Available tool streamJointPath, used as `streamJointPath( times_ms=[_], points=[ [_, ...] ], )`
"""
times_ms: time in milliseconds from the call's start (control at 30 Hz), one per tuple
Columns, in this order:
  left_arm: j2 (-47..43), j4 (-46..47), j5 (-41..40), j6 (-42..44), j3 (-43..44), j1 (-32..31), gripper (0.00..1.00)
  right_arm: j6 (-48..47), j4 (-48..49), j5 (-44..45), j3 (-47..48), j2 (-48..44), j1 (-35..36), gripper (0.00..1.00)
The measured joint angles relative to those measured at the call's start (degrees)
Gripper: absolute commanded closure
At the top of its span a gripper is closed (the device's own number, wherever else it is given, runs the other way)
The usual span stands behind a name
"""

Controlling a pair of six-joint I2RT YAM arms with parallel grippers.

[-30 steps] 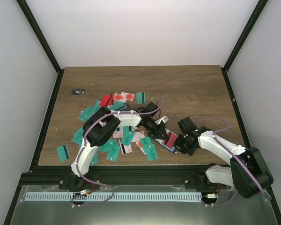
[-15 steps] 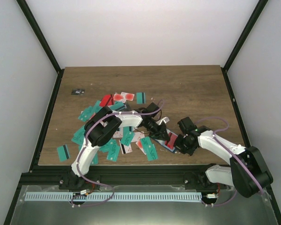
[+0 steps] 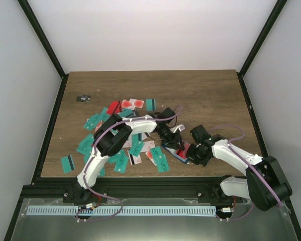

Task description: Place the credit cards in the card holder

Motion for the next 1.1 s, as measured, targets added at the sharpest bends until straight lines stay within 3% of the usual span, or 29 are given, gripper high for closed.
streamJointPath(
  times_ms=[367, 700, 1033, 1100],
  points=[
    [-1.0, -7.6, -3.4, 5.2, 2.3, -0.4, 0.56, -0.2, 1.2, -0.3, 0.0, 0.0, 0.0, 0.96],
    [-2.1, -11.6, -5.7, 4.9, 3.5, -0.6, 0.37, -0.2, 1.8, -0.4, -0.5, -0.6, 0.0, 0.97],
    [-5.1, -17.6, -10.0, 2.5, 4.0, -0.7, 0.01, -1.3, 1.5, -0.8, -0.6, -5.0, 0.0, 0.88],
    [-5.9, -18.6, -10.9, 2.5, 3.9, -0.7, 0.00, -1.4, 1.3, -1.0, -0.6, -6.3, 0.0, 0.87]
  ],
)
